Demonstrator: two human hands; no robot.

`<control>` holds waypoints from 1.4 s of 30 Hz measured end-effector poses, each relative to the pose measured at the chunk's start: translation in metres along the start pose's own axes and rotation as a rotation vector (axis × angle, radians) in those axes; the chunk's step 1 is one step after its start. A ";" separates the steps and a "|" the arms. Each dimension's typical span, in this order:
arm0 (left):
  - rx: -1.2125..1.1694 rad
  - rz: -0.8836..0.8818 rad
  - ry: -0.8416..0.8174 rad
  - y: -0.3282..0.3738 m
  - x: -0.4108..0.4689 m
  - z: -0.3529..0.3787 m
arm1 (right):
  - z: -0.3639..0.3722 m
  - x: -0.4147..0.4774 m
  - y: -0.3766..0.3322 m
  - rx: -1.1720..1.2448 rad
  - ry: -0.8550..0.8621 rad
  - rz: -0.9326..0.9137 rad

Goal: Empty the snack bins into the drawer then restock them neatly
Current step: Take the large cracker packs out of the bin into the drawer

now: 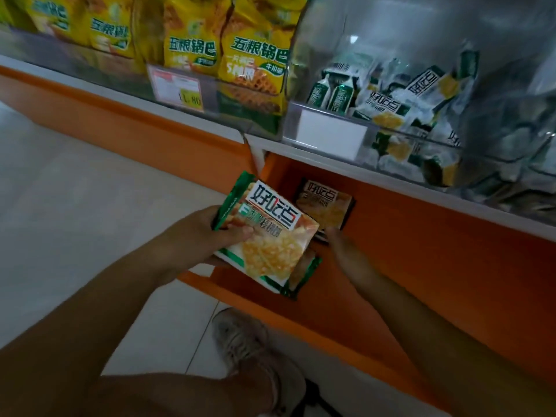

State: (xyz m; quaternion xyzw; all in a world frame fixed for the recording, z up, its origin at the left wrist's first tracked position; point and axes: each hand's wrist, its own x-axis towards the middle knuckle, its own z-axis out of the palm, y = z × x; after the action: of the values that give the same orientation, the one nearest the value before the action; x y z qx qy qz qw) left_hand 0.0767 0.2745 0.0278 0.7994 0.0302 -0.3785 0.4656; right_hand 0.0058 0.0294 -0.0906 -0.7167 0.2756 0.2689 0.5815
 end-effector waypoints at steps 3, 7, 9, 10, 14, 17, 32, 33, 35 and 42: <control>-0.005 0.005 -0.075 0.004 0.006 0.019 | -0.006 -0.033 -0.011 0.451 -0.219 -0.111; 0.176 0.042 -0.114 0.004 0.006 0.034 | -0.012 -0.035 -0.005 0.377 -0.080 -0.179; 0.334 0.081 -0.151 0.001 0.002 0.033 | -0.016 -0.023 0.005 0.364 -0.024 -0.137; 0.398 0.075 -0.170 -0.002 0.000 0.032 | -0.014 -0.015 0.012 0.338 -0.020 -0.101; 0.589 0.023 -0.273 -0.019 -0.005 0.023 | 0.006 0.010 0.029 0.143 -0.023 0.046; 0.605 0.031 -0.294 -0.023 -0.004 0.017 | 0.024 0.026 0.035 0.095 -0.067 0.136; 0.581 0.467 -0.190 0.112 -0.022 0.132 | -0.133 -0.170 0.007 -0.177 0.472 -0.437; 0.556 0.525 -0.186 0.130 -0.027 0.151 | -0.153 -0.193 0.005 -0.179 0.559 -0.486; 0.537 0.630 -0.193 0.164 -0.040 0.191 | -0.195 -0.232 0.007 -0.175 0.730 -0.564; 0.511 0.888 -0.247 0.261 -0.056 0.313 | -0.333 -0.301 0.041 -0.310 1.124 -0.568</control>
State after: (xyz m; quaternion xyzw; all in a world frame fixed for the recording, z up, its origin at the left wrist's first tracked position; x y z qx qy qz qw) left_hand -0.0392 -0.0962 0.1639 0.7726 -0.4599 -0.2316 0.3714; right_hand -0.2136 -0.2795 0.1534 -0.8688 0.2957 -0.2749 0.2868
